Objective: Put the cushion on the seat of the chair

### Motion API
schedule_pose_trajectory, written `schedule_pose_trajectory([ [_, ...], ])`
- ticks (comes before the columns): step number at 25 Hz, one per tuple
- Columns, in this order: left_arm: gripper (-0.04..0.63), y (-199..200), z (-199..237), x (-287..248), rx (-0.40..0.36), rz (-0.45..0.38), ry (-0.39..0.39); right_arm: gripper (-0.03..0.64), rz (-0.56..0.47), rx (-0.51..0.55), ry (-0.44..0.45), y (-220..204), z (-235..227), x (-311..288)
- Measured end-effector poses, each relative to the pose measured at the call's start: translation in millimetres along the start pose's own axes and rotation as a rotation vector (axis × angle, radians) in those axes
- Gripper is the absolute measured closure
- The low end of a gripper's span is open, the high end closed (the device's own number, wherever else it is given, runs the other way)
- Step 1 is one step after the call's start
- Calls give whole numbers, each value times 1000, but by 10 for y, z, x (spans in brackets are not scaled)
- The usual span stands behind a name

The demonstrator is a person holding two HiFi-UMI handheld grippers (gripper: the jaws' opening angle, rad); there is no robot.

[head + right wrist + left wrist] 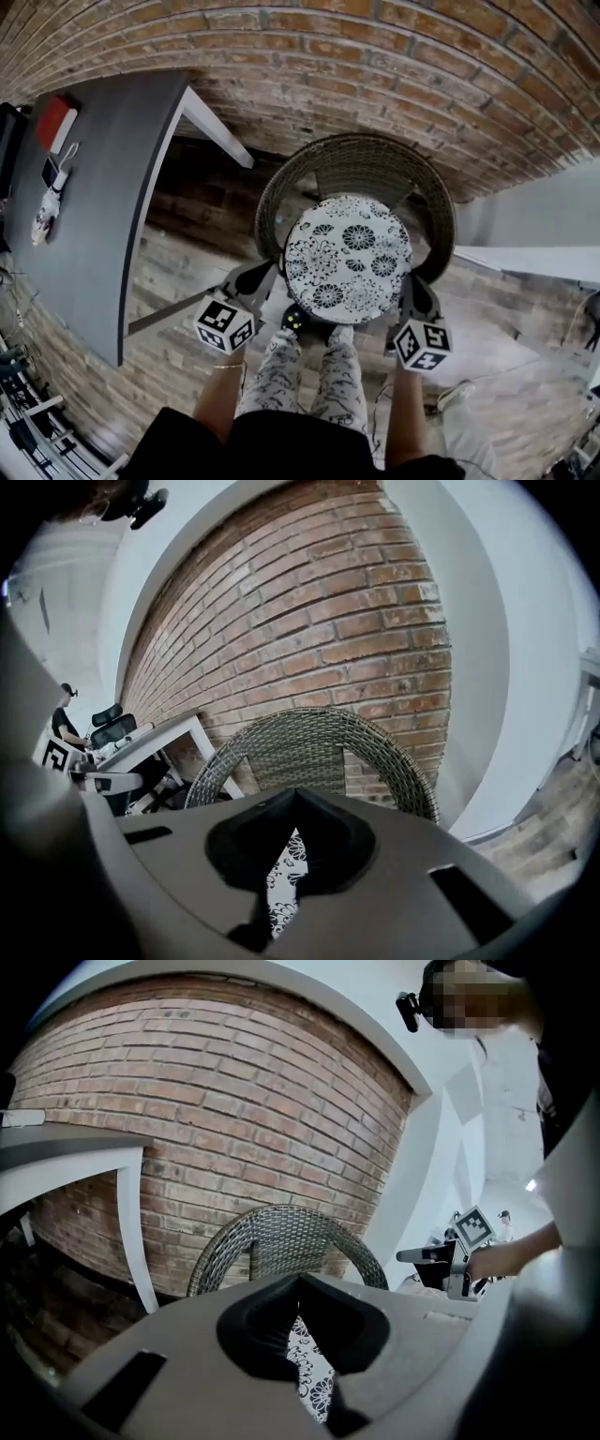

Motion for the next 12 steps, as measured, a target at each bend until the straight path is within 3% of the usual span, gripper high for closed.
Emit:
schedule_pose_trajectory([
  [12,592,583,-97,403,-89,-60,-44,618,-92,28,19,475,481,353],
])
Point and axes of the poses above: the fingertips, and each gripper's own axes: x backward along the fingers, z to its left, y out of its top, the point moved 10 cm from there along x, backward along the fingers, and after that the axes turned 6 degrees about -z, right-handed, at the moved point
